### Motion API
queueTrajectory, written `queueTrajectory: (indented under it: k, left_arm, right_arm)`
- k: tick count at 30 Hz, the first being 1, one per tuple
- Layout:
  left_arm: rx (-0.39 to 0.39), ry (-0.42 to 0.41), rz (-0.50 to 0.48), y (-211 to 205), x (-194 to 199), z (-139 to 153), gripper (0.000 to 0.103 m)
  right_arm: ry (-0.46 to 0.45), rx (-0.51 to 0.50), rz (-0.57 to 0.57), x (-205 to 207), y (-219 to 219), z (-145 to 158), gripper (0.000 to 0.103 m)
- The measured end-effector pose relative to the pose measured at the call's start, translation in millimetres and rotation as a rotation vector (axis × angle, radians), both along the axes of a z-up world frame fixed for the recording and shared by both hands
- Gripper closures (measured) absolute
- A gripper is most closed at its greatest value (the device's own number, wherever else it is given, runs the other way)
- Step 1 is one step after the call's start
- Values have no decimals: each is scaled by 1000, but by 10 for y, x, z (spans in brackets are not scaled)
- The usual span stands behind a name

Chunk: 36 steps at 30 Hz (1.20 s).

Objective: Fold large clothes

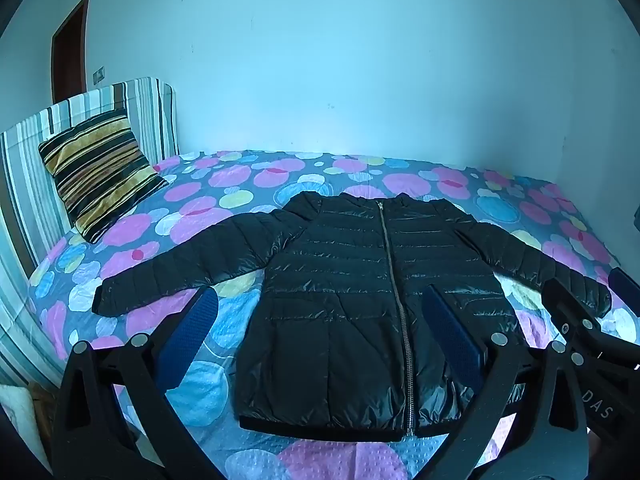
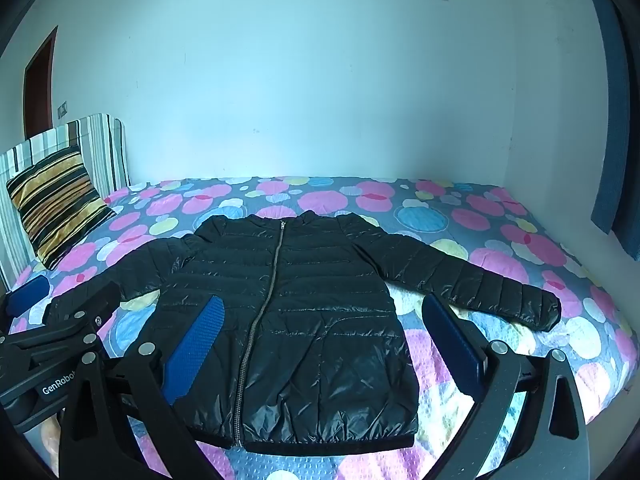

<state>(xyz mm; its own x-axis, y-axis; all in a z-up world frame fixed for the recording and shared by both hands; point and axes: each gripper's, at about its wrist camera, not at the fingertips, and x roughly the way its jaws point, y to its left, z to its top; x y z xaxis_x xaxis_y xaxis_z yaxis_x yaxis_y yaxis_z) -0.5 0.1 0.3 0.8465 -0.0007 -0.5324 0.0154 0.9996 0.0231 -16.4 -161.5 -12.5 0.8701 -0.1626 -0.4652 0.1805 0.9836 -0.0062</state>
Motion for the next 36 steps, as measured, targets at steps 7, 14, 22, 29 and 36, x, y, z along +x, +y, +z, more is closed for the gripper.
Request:
queueTrajectory:
  k: [7, 14, 22, 29, 36]
  left_arm:
    - [1, 4, -2, 0, 0, -2, 2]
    - [-3, 13, -1, 11, 4, -2, 2]
    - [-3, 13, 0, 59, 33, -22, 2]
    - [-4, 14, 0, 82, 32, -23, 2]
    - [-3, 12, 0, 76, 33, -40, 2]
  right_arm:
    - [2, 2, -1, 1, -2, -2, 5]
    - [2, 3, 1, -14, -7, -13, 5]
    - [3, 3, 1, -24, -7, -13, 5]
    - [3, 4, 1, -17, -17, -19, 5]
    - [4, 5, 1, -20, -6, -23, 5]
